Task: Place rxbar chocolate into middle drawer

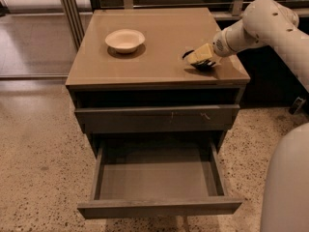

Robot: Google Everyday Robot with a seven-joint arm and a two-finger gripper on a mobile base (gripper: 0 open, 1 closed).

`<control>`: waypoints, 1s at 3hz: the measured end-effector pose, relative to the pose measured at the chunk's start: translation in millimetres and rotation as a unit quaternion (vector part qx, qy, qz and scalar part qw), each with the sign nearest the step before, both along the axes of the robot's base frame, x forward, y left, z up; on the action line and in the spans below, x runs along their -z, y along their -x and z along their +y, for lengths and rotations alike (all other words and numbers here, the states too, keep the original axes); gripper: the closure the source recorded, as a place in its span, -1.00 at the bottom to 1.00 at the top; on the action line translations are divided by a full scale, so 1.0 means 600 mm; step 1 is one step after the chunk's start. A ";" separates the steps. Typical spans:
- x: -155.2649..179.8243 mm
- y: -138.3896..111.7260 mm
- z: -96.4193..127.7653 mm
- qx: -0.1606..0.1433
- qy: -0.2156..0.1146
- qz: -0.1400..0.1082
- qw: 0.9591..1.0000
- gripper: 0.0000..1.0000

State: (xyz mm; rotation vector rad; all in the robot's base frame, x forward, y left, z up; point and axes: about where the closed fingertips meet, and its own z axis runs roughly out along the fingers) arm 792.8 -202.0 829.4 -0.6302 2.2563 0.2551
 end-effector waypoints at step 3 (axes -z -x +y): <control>0.049 0.000 0.030 -0.027 0.002 0.047 0.999 -0.64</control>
Offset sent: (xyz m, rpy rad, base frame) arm 0.0009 0.0140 -0.0341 -0.0025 0.1102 0.0463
